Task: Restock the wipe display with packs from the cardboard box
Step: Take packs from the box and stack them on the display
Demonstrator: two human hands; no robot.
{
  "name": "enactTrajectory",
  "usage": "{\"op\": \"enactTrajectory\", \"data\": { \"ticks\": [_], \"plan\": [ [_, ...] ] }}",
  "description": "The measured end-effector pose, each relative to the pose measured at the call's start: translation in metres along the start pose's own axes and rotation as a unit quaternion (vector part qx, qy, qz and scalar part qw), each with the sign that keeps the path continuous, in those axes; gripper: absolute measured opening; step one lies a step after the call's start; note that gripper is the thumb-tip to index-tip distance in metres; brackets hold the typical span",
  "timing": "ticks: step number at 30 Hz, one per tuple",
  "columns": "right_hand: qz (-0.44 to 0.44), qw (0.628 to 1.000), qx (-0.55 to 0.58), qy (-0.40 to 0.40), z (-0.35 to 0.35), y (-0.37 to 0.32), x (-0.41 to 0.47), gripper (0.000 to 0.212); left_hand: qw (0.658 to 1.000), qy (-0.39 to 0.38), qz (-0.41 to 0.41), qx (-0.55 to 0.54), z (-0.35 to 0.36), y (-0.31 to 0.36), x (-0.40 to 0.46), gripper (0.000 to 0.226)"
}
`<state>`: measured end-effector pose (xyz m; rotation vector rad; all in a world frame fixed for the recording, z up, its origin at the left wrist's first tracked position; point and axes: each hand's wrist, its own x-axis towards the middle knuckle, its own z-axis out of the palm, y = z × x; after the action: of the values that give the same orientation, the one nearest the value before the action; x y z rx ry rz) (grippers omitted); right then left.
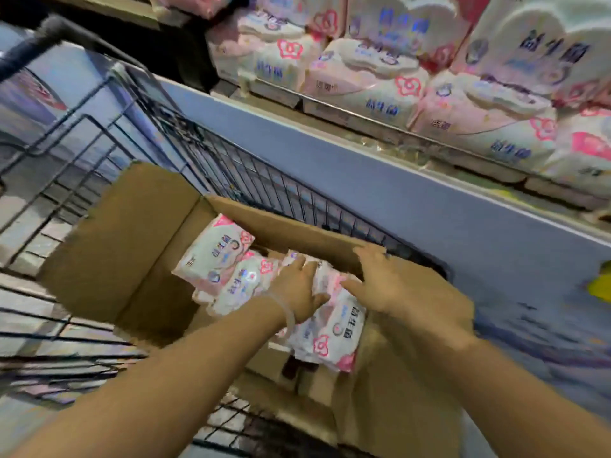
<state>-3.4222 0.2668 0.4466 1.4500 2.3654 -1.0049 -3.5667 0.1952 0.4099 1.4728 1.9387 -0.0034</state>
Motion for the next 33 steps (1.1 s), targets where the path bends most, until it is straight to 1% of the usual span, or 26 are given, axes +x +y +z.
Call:
{"op": "enactTrajectory", "data": {
  "ticks": [1,2,3,4,5,6,7,8,9,13,16,17,19,23,24,26,28,29,31,33],
  "plan": [
    [0.024,0.999,0.025,-0.017,0.012,0.005,-0.002,0.069,0.998,-0.022,-0.03,-0.04,0.013,0.001,0.003,0.074],
    [0.044,0.997,0.056,-0.029,0.024,0.009,-0.005,0.082,0.994,-0.035,-0.065,-0.081,0.024,0.002,0.006,0.074],
    [0.053,0.995,0.087,-0.024,0.035,0.015,-0.007,0.105,0.987,-0.044,-0.105,-0.117,0.034,0.003,0.012,0.073],
    [0.061,0.991,0.12,-0.019,0.048,0.024,-0.006,0.123,0.977,-0.053,-0.146,-0.148,0.044,0.004,0.017,0.074],
    [0.071,0.986,0.148,-0.02,0.055,0.028,-0.008,0.121,0.966,-0.062,-0.186,-0.171,0.053,0.005,0.021,0.076],
    [0.088,0.984,0.15,-0.023,0.058,0.029,-0.01,0.098,0.955,-0.068,-0.222,-0.183,0.062,0.006,0.025,0.081],
    [0.101,0.982,0.155,-0.03,0.062,0.032,-0.009,0.07,0.949,-0.07,-0.249,-0.182,0.07,0.007,0.028,0.087],
    [0.103,0.981,0.159,-0.03,0.065,0.037,-0.007,0.055,0.947,-0.07,-0.265,-0.169,0.076,0.008,0.03,0.091],
    [0.103,0.981,0.164,-0.025,0.067,0.04,-0.005,0.049,0.947,-0.067,-0.274,-0.156,0.08,0.009,0.034,0.094],
    [0.107,0.969,0.223,0.001,0.072,0.044,0.001,0.047,0.941,-0.075,-0.294,-0.147,0.083,0.013,0.051,0.099],
    [0.109,0.964,0.243,0.01,0.072,0.047,0.001,0.048,0.95,-0.072,-0.286,-0.103,0.084,0.02,0.053,0.092],
    [0.11,0.963,0.245,0.015,0.071,0.048,0.001,0.047,0.953,-0.065,-0.283,-0.09,0.086,0.021,0.053,0.093],
    [0.122,0.958,0.26,0.018,0.068,0.051,0.0,0.046,0.954,-0.055,-0.278,-0.099,0.087,0.023,0.054,0.097],
    [0.148,0.946,0.286,0.025,0.063,0.058,0.001,0.046,0.93,-0.053,-0.288,-0.22,0.086,0.02,0.06,0.118],
    [0.152,0.946,0.285,0.029,0.062,0.059,0.0,0.046,0.926,-0.061,-0.285,-0.24,0.083,0.021,0.06,0.119],
    [0.159,0.944,0.286,0.04,0.059,0.062,-0.001,0.043,0.928,-0.09,-0.271,-0.241,0.082,0.022,0.063,0.12],
    [0.166,0.941,0.292,0.048,0.058,0.065,-0.002,0.041,0.932,-0.107,-0.266,-0.221,0.08,0.028,0.062,0.115],
    [0.168,0.941,0.288,0.052,0.057,0.065,-0.003,0.04,0.932,-0.097,-0.266,-0.225,0.082,0.03,0.061,0.113],
    [0.171,0.944,0.276,0.052,0.056,0.066,-0.004,0.038,0.92,-0.062,-0.257,-0.29,0.087,0.039,0.054,0.11],
    [0.177,0.94,0.287,0.05,0.055,0.065,-0.007,0.038,0.892,-0.022,-0.246,-0.377,0.09,0.042,0.045,0.1]
  ]
}}
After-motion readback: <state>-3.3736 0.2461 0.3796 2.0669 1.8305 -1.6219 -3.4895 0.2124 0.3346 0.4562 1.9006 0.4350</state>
